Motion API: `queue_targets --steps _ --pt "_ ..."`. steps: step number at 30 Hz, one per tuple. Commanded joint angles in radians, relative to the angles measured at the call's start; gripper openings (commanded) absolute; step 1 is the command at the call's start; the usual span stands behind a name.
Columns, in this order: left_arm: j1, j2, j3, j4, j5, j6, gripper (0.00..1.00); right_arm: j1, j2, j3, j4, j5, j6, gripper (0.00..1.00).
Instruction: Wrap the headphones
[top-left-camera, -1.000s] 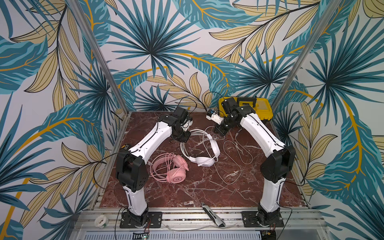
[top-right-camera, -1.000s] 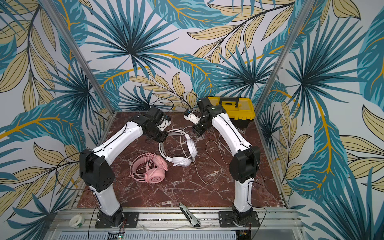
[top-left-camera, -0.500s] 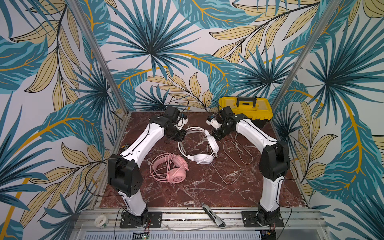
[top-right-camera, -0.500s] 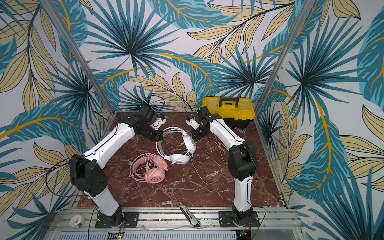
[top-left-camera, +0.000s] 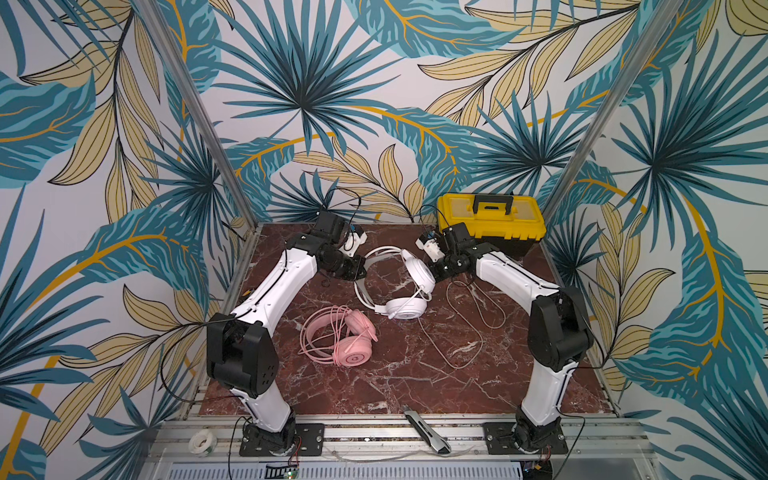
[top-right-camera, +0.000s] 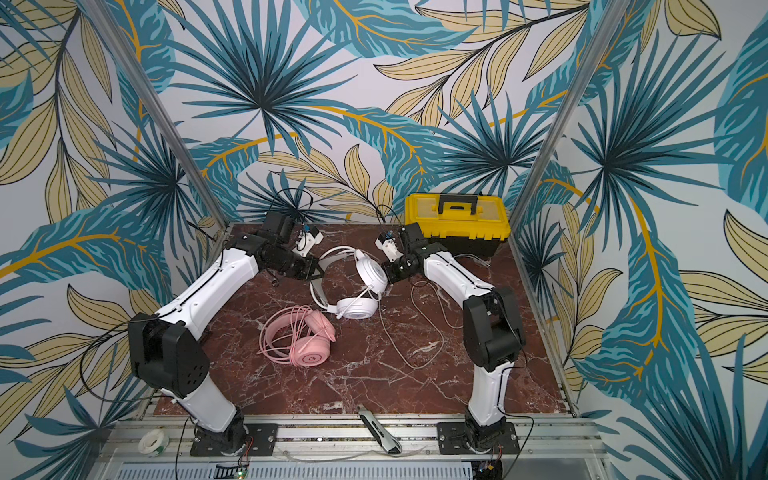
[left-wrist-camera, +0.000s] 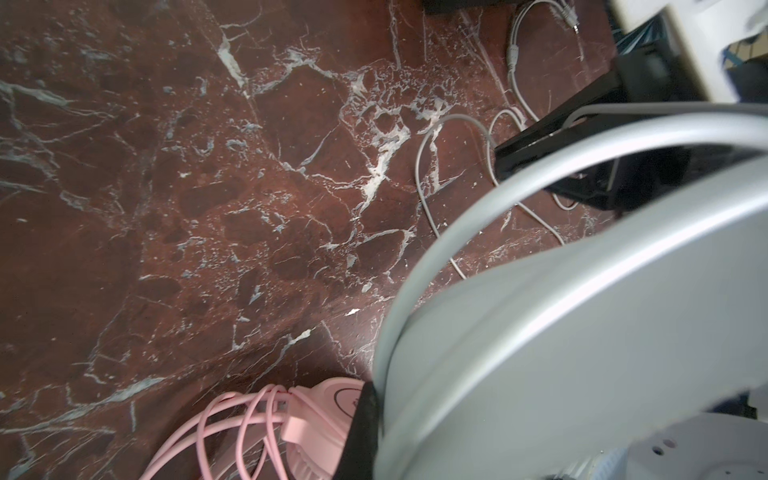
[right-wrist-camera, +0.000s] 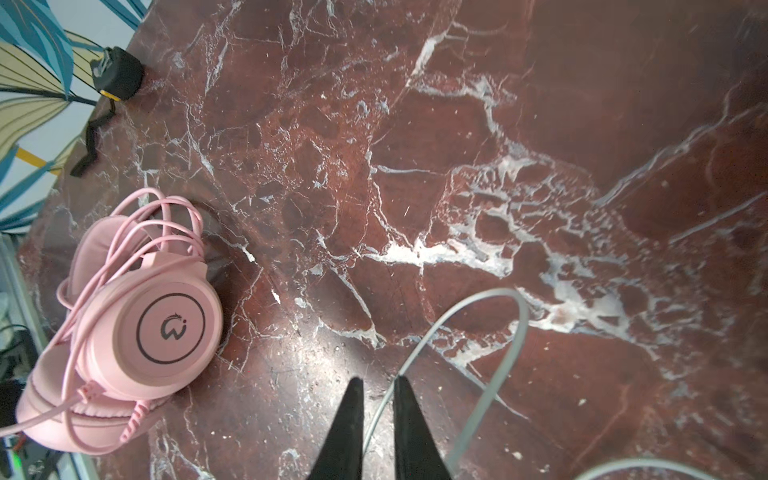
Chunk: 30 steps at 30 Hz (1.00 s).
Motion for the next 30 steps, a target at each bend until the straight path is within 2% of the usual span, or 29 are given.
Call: queue_targets --steps 1,3,11,15,18,23,30 --pt "0.003 -0.043 0.003 0.052 0.1 -0.033 0.0 -0.009 -0.007 -0.061 0.17 -0.054 0.114 0.2" --pt "0.004 -0.045 0.002 0.052 0.109 -0.034 0.0 -0.014 -0.004 -0.106 0.283 -0.07 0.157 0.29" --pt "0.005 -0.056 0.0 0.052 0.125 -0.048 0.0 -0.024 0.078 -0.155 0.53 -0.103 0.346 0.43" --pt "0.009 -0.06 -0.003 0.052 0.122 -0.055 0.0 -0.025 0.1 -0.219 0.691 -0.142 0.458 0.5" --pt "0.013 -0.059 -0.002 0.052 0.125 -0.06 0.0 -0.024 0.085 -0.285 0.77 -0.151 0.492 0.56" --pt "0.018 -0.046 0.007 0.056 0.13 -0.073 0.0 -0.023 0.077 -0.361 0.832 -0.213 0.523 0.6" --pt "0.018 -0.036 0.023 0.058 0.131 -0.095 0.0 -0.009 0.119 -0.386 0.85 -0.218 0.552 0.61"
